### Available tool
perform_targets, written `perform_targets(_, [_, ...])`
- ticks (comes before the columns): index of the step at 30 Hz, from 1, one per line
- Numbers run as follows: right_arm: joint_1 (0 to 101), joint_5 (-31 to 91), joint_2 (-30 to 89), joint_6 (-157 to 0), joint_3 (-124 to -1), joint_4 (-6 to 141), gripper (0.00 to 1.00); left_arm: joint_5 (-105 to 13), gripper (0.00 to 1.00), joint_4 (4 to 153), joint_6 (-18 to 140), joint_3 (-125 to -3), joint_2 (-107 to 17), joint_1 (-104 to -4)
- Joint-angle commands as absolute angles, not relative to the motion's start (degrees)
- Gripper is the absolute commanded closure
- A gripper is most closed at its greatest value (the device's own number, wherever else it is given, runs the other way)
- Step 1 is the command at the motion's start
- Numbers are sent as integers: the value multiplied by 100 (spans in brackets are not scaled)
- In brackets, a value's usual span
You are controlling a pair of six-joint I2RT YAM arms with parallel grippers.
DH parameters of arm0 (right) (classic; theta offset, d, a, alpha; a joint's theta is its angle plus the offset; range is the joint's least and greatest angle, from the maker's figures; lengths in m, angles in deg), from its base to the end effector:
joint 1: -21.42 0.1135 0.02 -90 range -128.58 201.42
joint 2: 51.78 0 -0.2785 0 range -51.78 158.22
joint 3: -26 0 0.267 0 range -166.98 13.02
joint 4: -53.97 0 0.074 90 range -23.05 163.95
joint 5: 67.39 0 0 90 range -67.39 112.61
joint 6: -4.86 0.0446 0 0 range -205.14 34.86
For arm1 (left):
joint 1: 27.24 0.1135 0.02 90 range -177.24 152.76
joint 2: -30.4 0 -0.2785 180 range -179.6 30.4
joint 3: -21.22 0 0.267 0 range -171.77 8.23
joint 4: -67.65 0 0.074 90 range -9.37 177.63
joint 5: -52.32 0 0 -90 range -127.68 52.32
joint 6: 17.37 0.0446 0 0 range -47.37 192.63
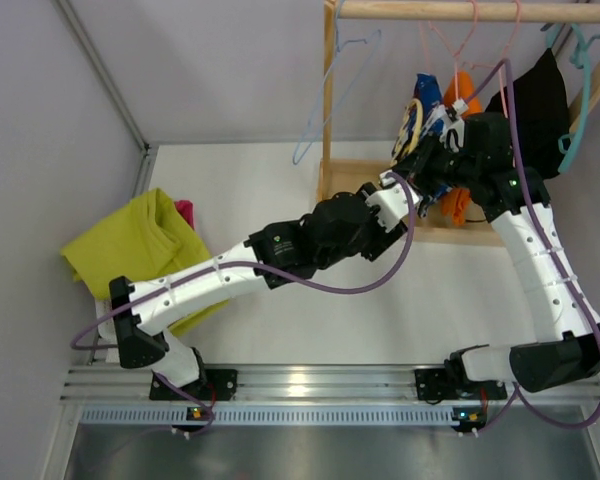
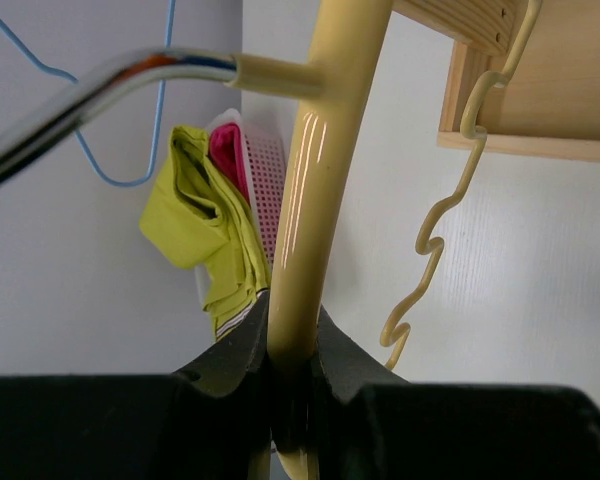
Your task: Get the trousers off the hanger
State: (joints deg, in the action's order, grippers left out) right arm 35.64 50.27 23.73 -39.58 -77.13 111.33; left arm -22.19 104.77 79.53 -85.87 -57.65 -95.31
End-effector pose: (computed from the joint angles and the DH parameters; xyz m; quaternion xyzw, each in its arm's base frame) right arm 0.2716 0.0902 0.4506 0.1113 0.8410 0.4221 0.3195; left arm 0.1508 -0.3426 0.4426 0.4253 0.6846 -0.2022 0.5564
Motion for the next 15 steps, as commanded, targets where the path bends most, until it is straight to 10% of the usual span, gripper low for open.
perform_targets(1, [3645,4986,2188,-3743,-7865,10923,100,-1223,41,10366,7755,-8932,-6047,-9588])
perform_targets(6, [3645,5065,2214,-3707,-7848,10923,100,-472,57,10375,7800,-8985,-6478,-9597])
perform_targets(10, [3645,5074,2197,-3733,-7777,10862,100,-481,96,10348,7598,-9003,-6426,-9597])
perform_targets(13, [3645,5082,2144,-3786,-7699,10721,98,-446,100,10340,7431,-8915,-6330,-9588])
perform_targets(15, [3654,5126,2091,-3830,-7654,10589,77,-446,100,10340,7290,-8819,-6224,-9588])
